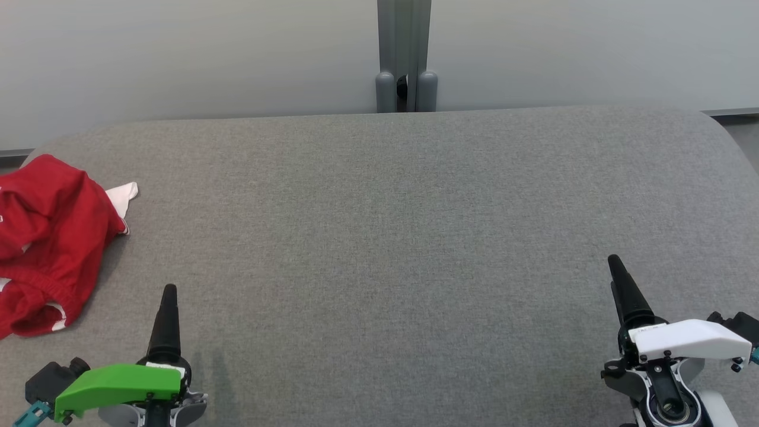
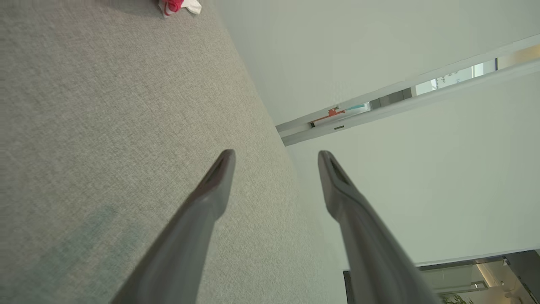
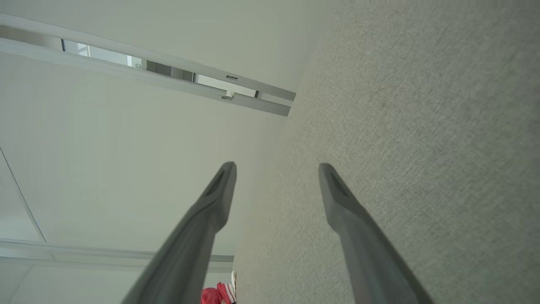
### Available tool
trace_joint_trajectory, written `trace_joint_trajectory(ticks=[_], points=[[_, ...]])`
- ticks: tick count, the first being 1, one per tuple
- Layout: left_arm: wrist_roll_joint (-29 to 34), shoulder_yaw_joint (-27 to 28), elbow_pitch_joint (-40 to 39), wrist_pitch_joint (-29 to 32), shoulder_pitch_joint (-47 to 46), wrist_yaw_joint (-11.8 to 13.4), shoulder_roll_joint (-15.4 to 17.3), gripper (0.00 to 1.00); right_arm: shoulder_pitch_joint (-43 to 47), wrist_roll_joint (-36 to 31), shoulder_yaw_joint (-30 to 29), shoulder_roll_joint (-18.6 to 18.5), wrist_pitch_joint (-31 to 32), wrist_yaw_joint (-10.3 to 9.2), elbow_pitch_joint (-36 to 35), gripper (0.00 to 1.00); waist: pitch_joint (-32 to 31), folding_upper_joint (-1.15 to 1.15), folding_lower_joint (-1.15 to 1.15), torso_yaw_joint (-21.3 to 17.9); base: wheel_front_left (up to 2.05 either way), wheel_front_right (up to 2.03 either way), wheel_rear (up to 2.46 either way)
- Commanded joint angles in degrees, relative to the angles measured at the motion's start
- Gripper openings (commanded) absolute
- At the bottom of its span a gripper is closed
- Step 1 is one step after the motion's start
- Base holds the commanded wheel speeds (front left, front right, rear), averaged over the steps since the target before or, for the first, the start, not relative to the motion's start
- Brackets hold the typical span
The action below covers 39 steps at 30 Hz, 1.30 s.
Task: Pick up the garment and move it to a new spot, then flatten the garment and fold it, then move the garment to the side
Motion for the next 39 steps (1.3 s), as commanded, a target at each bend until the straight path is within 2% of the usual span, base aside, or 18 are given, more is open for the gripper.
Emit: trace_joint_trajectory(ticks=[1, 20, 39], points=[[3.3, -0.3, -0.7, -0.7, -1.1, 0.2, 0.4, 1.0, -1.4, -2.5, 0.3, -0.2, -0.8, 0.02, -0.8, 1.0, 0.0, 0.0, 0.0, 0.0, 0.0, 0.0, 0.0], [22.2, -2.6, 0.2, -4.7, -0.1, 1.7, 0.7, 1.0, -0.7, -23.7, 1.0, 0.2, -4.8, 0.03, 3.1, 1.0, -0.3, 0.0, 0.0, 0.2, 0.0, 0.0, 0.0], [36.5, -5.6, -2.5, -8.1, -0.6, 3.5, 2.3, 1.0, -2.0, -39.7, 0.4, 0.8, -8.2, 0.03, -1.3, 1.0, -0.2, 0.0, 0.0, 0.2, 0.0, 0.0, 0.0]])
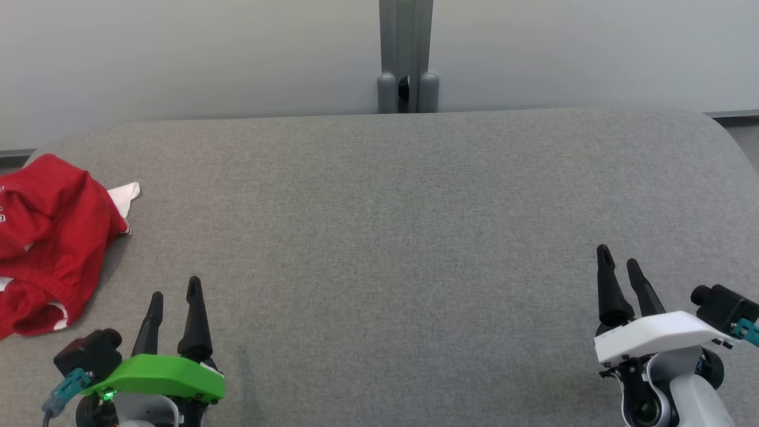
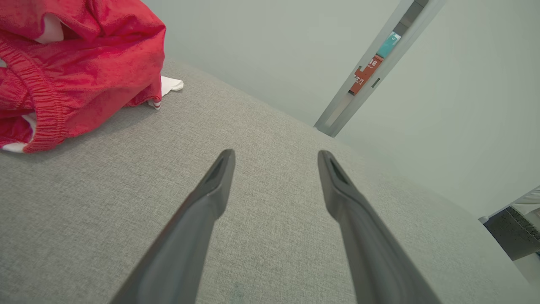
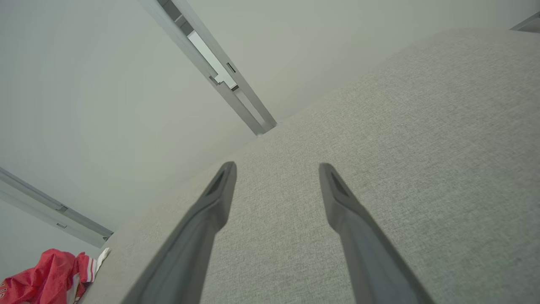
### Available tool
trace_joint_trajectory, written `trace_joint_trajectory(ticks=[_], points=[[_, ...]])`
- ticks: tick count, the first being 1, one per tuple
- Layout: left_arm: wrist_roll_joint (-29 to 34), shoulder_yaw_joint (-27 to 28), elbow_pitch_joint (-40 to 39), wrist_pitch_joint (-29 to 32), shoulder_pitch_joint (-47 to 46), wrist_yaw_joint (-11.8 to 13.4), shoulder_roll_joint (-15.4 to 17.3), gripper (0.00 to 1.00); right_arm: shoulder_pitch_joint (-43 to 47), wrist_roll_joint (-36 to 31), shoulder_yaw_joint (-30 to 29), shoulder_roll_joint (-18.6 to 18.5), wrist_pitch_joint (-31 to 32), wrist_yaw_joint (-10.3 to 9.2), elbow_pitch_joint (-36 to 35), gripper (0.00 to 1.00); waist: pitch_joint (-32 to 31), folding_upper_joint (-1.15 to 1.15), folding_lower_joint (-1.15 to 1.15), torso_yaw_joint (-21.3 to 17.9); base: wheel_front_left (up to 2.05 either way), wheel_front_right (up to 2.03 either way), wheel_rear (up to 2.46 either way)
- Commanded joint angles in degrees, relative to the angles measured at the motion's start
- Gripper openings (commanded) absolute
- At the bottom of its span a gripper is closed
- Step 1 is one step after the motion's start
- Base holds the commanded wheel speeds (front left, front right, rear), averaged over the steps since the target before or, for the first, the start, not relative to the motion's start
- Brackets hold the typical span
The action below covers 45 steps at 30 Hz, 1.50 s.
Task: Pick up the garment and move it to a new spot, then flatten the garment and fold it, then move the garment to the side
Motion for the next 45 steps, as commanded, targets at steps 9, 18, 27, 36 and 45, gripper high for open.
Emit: trace_joint_trajectory(ticks=[9, 18, 27, 36, 45], points=[[6.7, -0.9, 0.1, -1.9, -0.2, 1.6, 1.1, 1.0, -0.2, -8.4, 0.3, -0.1, -1.9, 0.02, -0.2, 1.0, 0.0, 0.0, 0.0, -0.2, 0.0, 0.0, 0.0], [11.5, -1.2, 1.1, -3.2, 0.8, 2.4, 1.4, 1.0, 0.3, -13.7, 1.1, -0.1, -3.2, 0.02, 0.7, 1.0, 0.0, 0.0, 0.0, -0.3, 0.0, 0.0, 0.0], [16.7, -1.8, 0.8, -4.3, 1.4, 2.7, 1.6, 1.0, 0.5, -18.6, 0.9, -0.2, -4.4, 0.02, 0.4, 1.0, -0.1, 0.0, 0.0, -0.2, 0.0, 0.0, 0.0], [20.8, -1.6, 1.3, -5.5, 1.5, 2.8, 1.3, 1.0, 1.0, -22.9, 0.5, -0.2, -5.5, 0.03, 1.3, 1.0, -0.1, 0.0, 0.0, -0.1, 0.0, 0.0, 0.0], [24.8, -1.0, 2.0, -6.5, 1.7, 3.1, 0.9, 1.0, 1.5, -27.0, 0.5, -0.3, -6.6, 0.03, 1.6, 1.0, -0.4, 0.0, 0.0, -0.2, 0.0, 0.0, 0.0]])
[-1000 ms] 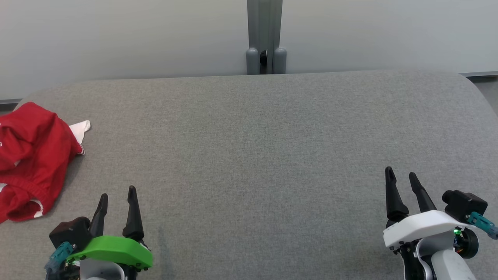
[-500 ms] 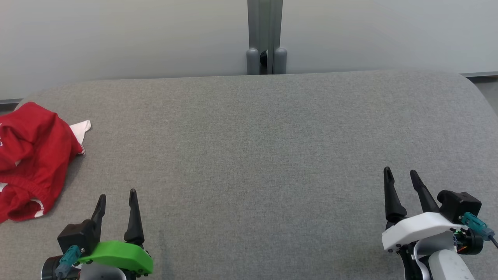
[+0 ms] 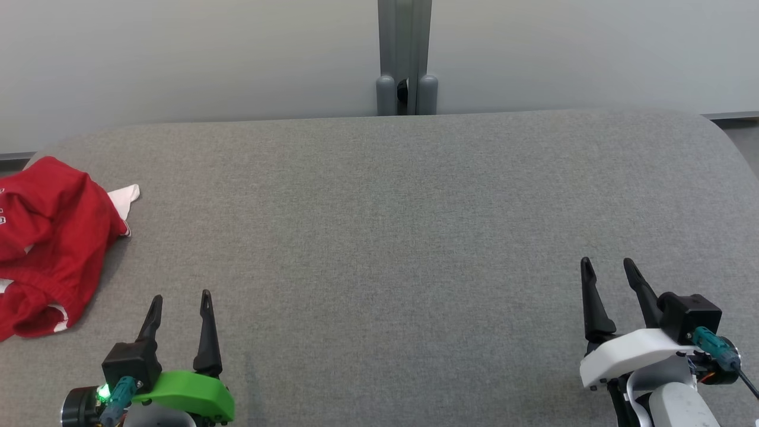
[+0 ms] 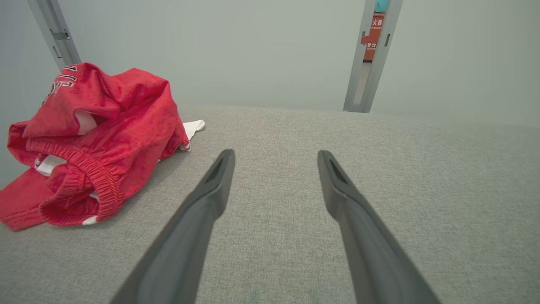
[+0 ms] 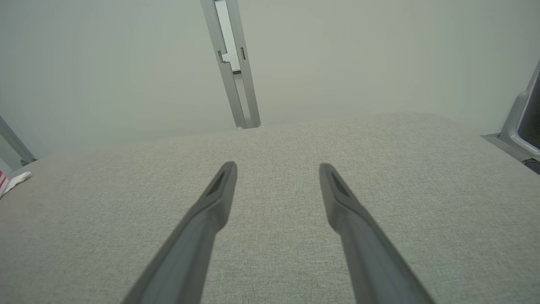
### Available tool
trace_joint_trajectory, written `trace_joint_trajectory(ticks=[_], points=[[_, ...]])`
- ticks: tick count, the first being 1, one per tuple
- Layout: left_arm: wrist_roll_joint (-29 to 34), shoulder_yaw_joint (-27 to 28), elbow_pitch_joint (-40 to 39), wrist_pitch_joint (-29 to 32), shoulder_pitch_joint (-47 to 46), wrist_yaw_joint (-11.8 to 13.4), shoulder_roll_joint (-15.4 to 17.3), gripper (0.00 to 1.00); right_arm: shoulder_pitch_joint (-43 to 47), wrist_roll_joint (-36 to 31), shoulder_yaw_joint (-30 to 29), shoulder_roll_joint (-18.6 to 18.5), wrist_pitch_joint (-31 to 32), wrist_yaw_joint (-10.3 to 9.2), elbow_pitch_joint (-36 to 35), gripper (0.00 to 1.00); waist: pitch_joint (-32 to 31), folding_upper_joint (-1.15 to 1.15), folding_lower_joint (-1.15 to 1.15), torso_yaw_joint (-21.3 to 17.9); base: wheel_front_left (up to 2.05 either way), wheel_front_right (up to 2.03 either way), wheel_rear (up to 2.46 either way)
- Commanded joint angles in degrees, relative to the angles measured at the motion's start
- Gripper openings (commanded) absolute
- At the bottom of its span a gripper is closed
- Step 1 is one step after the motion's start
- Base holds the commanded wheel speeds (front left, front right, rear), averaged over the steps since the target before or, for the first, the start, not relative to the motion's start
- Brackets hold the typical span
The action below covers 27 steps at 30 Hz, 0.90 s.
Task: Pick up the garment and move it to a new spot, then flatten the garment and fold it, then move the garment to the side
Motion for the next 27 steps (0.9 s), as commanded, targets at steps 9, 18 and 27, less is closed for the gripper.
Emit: trace_joint_trajectory(ticks=[9, 18, 27], points=[[4.4, 1.0, 0.3, -1.4, 0.7, 0.0, -0.3, 1.0, 0.9, -4.8, -0.4, -0.3, -1.5, 0.01, 0.2, 1.0, -0.2, 0.0, 0.0, -0.1, 0.0, 0.0, 0.0], [8.2, 1.0, 0.9, -2.3, 0.5, -0.8, -0.8, 1.0, 1.1, -8.1, -0.8, -0.3, -2.3, 0.01, 0.6, 1.0, -0.1, 0.0, 0.0, 0.2, 0.0, 0.0, 0.0], [9.2, 1.3, 2.2, -2.4, -1.0, -0.5, -1.2, 1.0, 1.6, -8.8, -1.1, -0.3, -2.5, 0.01, 0.6, 1.0, 0.6, 0.0, 0.0, 5.2, 0.0, 0.0, 0.0]])
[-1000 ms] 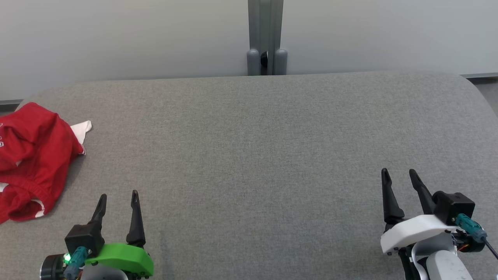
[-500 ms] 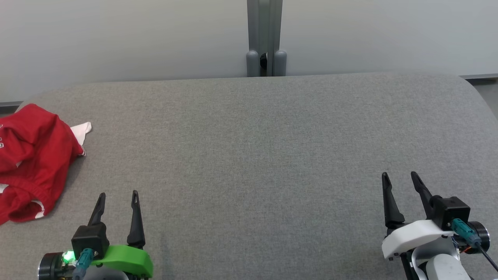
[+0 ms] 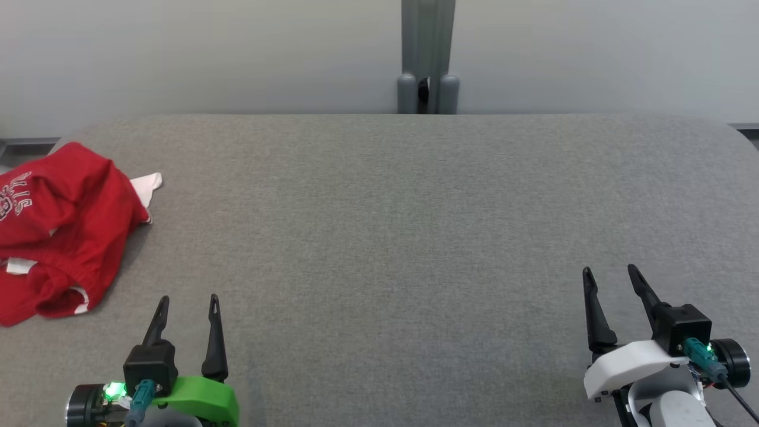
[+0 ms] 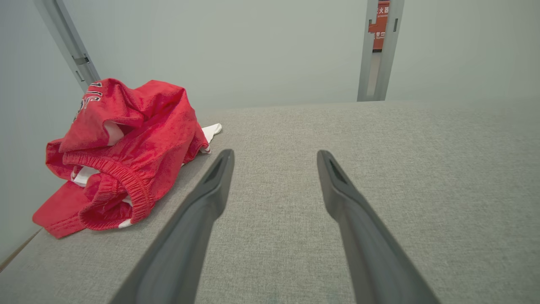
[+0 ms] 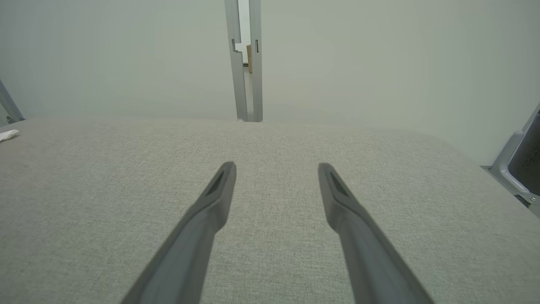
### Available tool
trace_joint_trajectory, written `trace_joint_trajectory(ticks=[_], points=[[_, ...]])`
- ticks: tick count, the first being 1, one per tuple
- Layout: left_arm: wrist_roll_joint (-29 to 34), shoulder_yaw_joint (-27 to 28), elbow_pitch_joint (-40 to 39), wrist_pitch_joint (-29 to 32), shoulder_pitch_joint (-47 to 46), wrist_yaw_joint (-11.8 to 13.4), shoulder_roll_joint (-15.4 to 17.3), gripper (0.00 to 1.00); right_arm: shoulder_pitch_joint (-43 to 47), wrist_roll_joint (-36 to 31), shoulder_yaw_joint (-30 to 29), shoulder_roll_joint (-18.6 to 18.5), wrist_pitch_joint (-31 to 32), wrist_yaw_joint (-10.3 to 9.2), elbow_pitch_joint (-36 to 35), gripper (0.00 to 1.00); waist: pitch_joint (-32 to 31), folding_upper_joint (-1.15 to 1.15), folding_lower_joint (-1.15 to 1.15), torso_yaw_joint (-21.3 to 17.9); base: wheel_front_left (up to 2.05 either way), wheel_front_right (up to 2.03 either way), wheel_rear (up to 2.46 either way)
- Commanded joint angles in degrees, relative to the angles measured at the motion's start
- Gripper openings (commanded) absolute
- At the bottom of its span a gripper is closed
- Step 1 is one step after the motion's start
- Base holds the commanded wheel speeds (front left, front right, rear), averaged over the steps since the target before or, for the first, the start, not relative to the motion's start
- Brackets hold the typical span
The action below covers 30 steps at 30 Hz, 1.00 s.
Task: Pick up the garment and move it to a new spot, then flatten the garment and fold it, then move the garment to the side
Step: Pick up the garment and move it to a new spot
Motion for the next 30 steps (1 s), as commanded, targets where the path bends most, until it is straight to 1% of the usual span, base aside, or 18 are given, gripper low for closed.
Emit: trace_joint_trajectory(ticks=[1, 6, 11, 16, 18, 23, 27, 30], points=[[0.5, -0.1, 0.7, -0.2, -0.8, 0.0, -0.1, 1.0, 0.9, -0.4, -0.4, -0.2, -0.2, 0.0, 0.1, 1.0, 0.4, 0.0, 0.0, 4.1, 0.0, 0.0, 0.0], [-0.1, 0.7, 1.7, -0.1, -0.4, 0.5, -0.2, 1.0, 0.8, 0.7, 0.9, -0.2, -0.2, 0.0, 0.6, 1.0, 0.7, 0.0, 0.0, 10.6, 0.0, 0.0, 0.0], [-0.4, 2.0, 2.5, -0.1, 0.2, 0.4, -0.2, 1.0, -0.2, 1.2, 2.4, -0.2, -0.2, 0.0, 0.9, 1.0, 1.5, 0.0, 0.0, 18.3, 0.0, 0.0, 0.0], [-0.6, 3.5, 2.5, -0.1, 0.8, 0.7, -0.2, 1.0, -1.1, 1.8, 4.2, -0.2, -0.2, 0.0, 1.7, 1.0, 2.2, 0.0, 0.0, 24.7, 0.0, 0.0, 0.0], [-0.7, 4.1, 2.6, -0.1, 1.0, 0.6, -0.2, 1.0, -1.5, 1.0, 5.8, -0.2, -0.2, 0.0, 2.4, 1.0, 2.4, 0.0, 0.0, 27.1, 0.0, 0.0, 0.0], [-2.3, 7.6, 0.1, -0.1, 2.6, 1.5, -0.4, 1.0, -4.9, 0.2, 10.6, -0.3, -0.2, -0.01, 4.1, 1.0, 4.6, 0.0, 0.0, 28.7, 0.0, 0.0, 0.0], [-2.9, 9.1, -1.1, -0.1, 3.6, 1.9, -0.6, 1.0, -7.3, 0.3, 12.8, -0.3, -0.2, -0.01, 5.4, 1.0, 5.8, 0.0, 0.0, 29.0, 0.0, 0.0, 0.0], [-3.9, 9.2, -0.9, -0.1, 3.7, 0.9, -0.8, 1.0, -8.2, -0.2, 13.5, -0.4, -0.2, -0.01, 6.0, 1.0, 6.6, 0.0, 0.0, 29.1, 0.0, 0.0, 0.0]])
